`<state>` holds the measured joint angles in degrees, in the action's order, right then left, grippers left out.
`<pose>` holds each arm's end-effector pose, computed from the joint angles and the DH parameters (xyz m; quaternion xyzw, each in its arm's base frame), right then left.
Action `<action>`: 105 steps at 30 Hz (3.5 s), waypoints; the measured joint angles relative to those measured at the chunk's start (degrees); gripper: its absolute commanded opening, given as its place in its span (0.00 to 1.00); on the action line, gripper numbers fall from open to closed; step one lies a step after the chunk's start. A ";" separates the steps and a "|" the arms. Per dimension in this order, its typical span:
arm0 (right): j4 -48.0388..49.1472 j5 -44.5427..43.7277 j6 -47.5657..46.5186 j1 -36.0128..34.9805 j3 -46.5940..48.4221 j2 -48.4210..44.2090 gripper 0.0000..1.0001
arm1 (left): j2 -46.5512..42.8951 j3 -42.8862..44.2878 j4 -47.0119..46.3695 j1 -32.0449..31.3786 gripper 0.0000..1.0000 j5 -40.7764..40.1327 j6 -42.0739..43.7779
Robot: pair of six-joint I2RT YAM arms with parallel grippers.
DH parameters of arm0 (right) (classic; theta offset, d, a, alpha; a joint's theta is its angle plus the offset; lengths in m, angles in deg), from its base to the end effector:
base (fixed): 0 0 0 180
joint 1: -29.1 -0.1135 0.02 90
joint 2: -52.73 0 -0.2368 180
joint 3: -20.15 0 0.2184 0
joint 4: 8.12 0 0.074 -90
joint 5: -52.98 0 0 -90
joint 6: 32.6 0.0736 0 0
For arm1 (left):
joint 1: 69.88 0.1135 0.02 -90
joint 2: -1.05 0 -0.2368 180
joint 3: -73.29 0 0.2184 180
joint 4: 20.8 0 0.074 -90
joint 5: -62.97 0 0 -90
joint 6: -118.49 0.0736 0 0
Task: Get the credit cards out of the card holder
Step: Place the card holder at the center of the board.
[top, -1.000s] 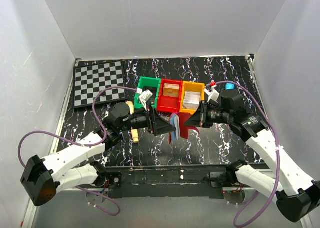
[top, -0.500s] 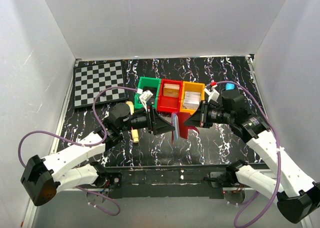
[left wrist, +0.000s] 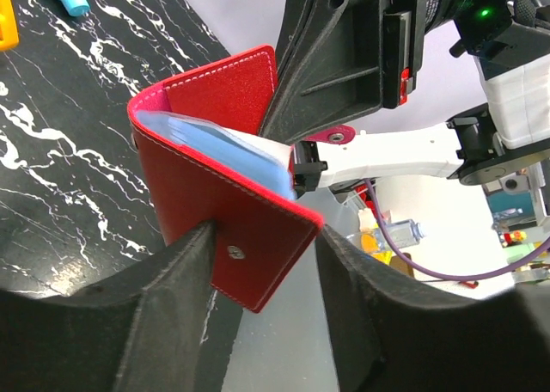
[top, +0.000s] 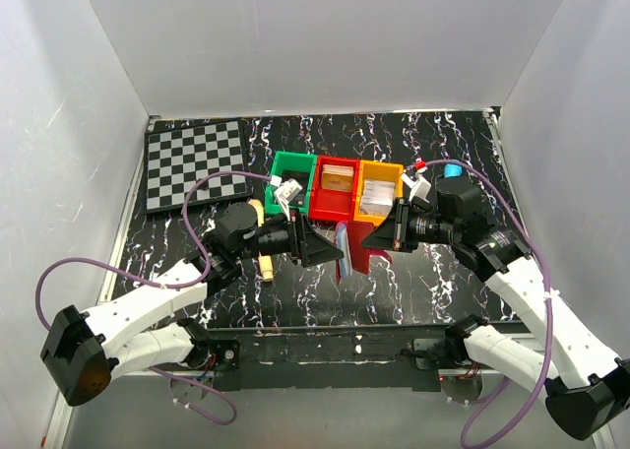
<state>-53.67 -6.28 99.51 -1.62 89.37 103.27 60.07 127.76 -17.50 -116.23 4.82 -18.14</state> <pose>0.1517 0.1339 0.3042 -0.0565 0.8313 0.4814 0.2721 0.1452 -0.2085 0.2805 0.1785 0.7254 -0.6006 0.2850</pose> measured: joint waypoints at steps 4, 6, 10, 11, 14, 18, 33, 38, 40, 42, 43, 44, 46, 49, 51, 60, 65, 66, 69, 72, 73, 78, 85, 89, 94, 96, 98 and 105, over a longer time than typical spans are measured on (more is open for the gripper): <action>0.90 0.37 0.22 0.00 -0.61 -0.15 0.01 | -0.46 -0.31 0.07 0.00 0.34 -0.07 0.20; 1.14 0.57 0.31 0.00 -0.63 -0.17 0.01 | -0.87 -0.44 0.15 0.00 0.32 -0.04 0.28; 1.20 0.76 0.61 0.00 -0.63 -0.35 0.01 | -1.16 -0.46 0.15 0.00 0.23 -0.11 0.46; 1.20 0.76 0.63 0.02 -0.63 -0.37 0.01 | -1.18 -0.46 0.17 0.00 0.21 -0.15 0.52; 1.27 0.76 0.66 0.02 -0.63 -0.46 0.01 | -1.20 -0.50 0.20 0.00 0.14 -0.26 0.61; 1.68 1.05 0.63 0.17 -0.68 -0.76 0.01 | -1.49 -0.61 0.26 0.00 0.00 -0.35 0.79; 1.09 3.39 -3.23 0.33 -0.57 -1.09 0.41 | -1.70 0.55 4.52 0.00 0.00 0.00 2.49; 2.38 5.92 -3.17 0.33 -0.57 -1.18 0.48 | -1.36 4.66 9.44 0.00 0.00 0.22 3.28; 2.97 6.62 -3.17 0.33 -0.57 -1.16 0.48 | -1.36 5.77 10.27 0.00 0.00 0.31 3.37; 3.19 7.15 -3.19 0.33 -0.57 -1.07 0.45 | -1.31 6.60 11.02 0.00 0.00 0.55 3.28; 3.23 7.28 -3.19 0.33 -0.57 -0.94 0.42 | -1.29 6.75 11.13 0.00 0.00 0.68 3.17; 3.21 7.39 -3.23 0.33 -0.57 -0.85 0.40 | -1.22 6.86 11.21 0.00 0.00 0.76 3.10; 3.21 7.39 -3.21 0.33 -0.57 -0.57 0.31 | -0.94 6.88 11.17 0.00 0.00 1.18 2.69; 3.21 7.39 -3.39 0.33 -0.57 -0.46 0.15 | -0.39 6.88 10.64 0.00 0.00 2.05 1.99; 3.15 7.34 -3.34 0.33 -0.57 -0.28 0.03 | -0.24 6.88 10.29 0.00 0.00 2.51 1.57; 2.34 7.41 -3.32 0.33 1.20 0.28 0.01 | -0.22 6.78 6.49 0.00 0.43 3.58 0.00; 2.36 8.02 -2.05 0.33 1.40 0.17 0.01 | 0.04 6.01 3.34 0.00 0.84 3.87 -1.66; 2.38 8.20 -1.57 0.33 1.40 0.17 0.01 | 0.11 5.88 3.19 0.00 0.96 3.78 -1.70; 2.43 8.48 0.02 0.35 1.40 0.15 0.01 | 0.09 5.51 2.58 0.00 0.98 3.23 -1.84; 2.75 8.48 1.77 0.35 1.40 0.15 0.01 | -0.17 4.81 1.79 0.00 0.98 2.38 -1.84; 2.95 8.50 2.58 0.35 1.40 0.15 0.01 | -0.35 4.57 1.62 0.00 0.98 1.95 -1.77; 4.70 8.94 6.10 0.35 1.40 0.17 0.01 | -1.16 4.17 1.88 0.00 0.98 -0.68 -1.14; 7.61 10.03 10.97 0.35 1.70 0.55 0.01 | -1.84 4.22 4.55 0.00 0.98 -5.75 0.17; 8.94 10.62 12.87 0.50 1.70 0.57 0.01 | -1.97 4.22 5.31 0.00 0.98 -7.30 0.46; 11.78 12.24 15.08 1.79 1.18 0.55 0.01 | -4.31 4.17 6.69 0.00 0.98 -8.74 1.03; 13.00 12.87 15.93 2.19 0.66 0.57 0.01 | -5.97 4.17 7.32 0.00 0.96 -9.16 1.31; 14.12 13.40 16.70 2.38 0.04 0.57 0.01 | -7.39 4.17 7.96 0.00 0.93 -9.49 1.66; 17.64 14.78 19.21 2.97 -2.34 0.57 0.01 | -9.33 4.15 9.20 0.00 0.68 -10.23 2.38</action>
<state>-36.03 8.50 118.72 1.36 87.03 103.84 50.74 131.92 -8.30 -116.23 -5.40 -15.76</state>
